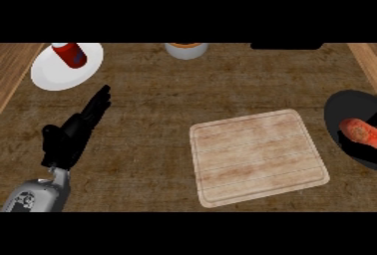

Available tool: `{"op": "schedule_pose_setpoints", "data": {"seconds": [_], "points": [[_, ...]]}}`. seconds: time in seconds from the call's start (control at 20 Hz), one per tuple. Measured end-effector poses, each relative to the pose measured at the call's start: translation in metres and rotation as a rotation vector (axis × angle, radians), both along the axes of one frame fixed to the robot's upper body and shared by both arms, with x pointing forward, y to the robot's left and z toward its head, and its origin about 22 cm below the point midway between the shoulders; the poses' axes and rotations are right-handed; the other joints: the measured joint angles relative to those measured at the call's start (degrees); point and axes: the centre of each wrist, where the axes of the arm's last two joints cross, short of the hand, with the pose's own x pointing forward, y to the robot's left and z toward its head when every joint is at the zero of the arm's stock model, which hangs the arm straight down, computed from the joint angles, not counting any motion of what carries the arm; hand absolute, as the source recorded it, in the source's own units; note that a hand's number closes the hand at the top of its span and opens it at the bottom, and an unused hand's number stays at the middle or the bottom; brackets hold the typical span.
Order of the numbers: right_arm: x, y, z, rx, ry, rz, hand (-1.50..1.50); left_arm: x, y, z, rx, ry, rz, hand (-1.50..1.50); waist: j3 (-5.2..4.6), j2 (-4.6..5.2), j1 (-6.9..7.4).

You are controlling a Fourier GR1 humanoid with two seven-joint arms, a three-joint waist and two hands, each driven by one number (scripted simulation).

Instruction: Pick the squash from the cutting board and place it in the pan

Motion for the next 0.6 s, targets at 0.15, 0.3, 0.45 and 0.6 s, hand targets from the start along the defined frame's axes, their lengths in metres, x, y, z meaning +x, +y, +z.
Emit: {"op": "schedule_pose_setpoints", "data": {"seconds": [0.15,0.3,0.45,0.6], "points": [[0.015,-0.027,-0.009,0.002,-0.007,-0.012,1.50,-0.003,0.000,-0.005,0.005,0.002,-0.004,0.00,0.01,0.05,0.25],[0.027,-0.048,-0.023,0.003,-0.007,-0.018,1.50,-0.003,-0.001,-0.009,0.001,-0.001,-0.006,0.00,0.02,0.10,0.42],[0.039,-0.069,-0.025,0.001,-0.008,-0.018,1.50,-0.002,-0.004,-0.010,0.002,-0.002,-0.006,0.00,0.03,0.13,0.48],[0.050,-0.078,-0.034,-0.001,-0.011,-0.016,1.50,0.000,-0.005,-0.011,0.001,-0.005,-0.006,0.00,0.02,0.18,0.64]]}}
